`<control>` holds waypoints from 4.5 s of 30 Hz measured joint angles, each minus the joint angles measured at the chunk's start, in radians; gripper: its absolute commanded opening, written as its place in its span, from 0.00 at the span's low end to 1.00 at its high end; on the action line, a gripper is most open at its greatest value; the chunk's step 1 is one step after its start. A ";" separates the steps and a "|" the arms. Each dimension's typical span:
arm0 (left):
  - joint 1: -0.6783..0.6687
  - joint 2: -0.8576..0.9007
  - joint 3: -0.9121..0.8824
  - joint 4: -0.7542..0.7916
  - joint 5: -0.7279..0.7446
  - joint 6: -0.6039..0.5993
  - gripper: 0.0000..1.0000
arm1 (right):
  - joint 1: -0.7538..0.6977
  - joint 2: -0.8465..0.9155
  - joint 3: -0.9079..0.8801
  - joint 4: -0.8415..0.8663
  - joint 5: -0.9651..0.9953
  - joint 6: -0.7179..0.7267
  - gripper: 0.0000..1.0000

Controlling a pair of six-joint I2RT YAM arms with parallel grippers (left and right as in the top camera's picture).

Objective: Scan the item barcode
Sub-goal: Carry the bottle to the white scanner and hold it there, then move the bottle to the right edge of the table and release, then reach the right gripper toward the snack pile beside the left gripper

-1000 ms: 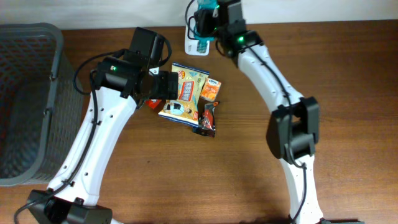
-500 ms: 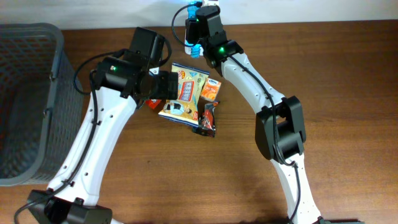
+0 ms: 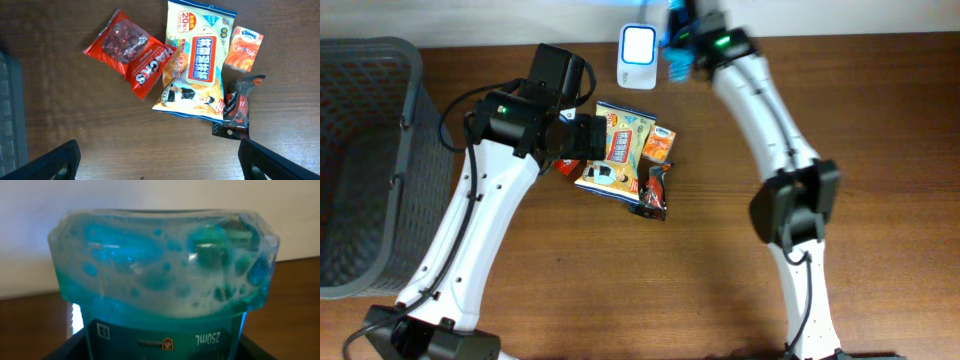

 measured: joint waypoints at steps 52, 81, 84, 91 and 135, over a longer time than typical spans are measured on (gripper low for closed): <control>0.000 0.000 0.000 0.000 0.000 0.000 0.99 | -1.133 -0.032 0.037 -0.680 -0.093 0.205 0.81; 0.000 0.000 0.000 0.000 0.000 0.000 0.99 | -0.403 -0.343 0.135 -0.936 -0.514 -0.038 0.99; 0.000 0.000 0.000 0.000 0.000 0.000 0.99 | -0.403 -0.448 0.022 -0.937 -0.502 -0.071 0.99; 0.000 0.000 0.000 -0.001 0.000 0.000 0.99 | -0.403 -0.734 -0.275 -0.936 -0.455 -0.104 0.99; 0.000 0.000 0.000 0.000 0.000 0.000 0.99 | -0.019 -0.894 -1.426 0.309 -0.656 0.077 0.99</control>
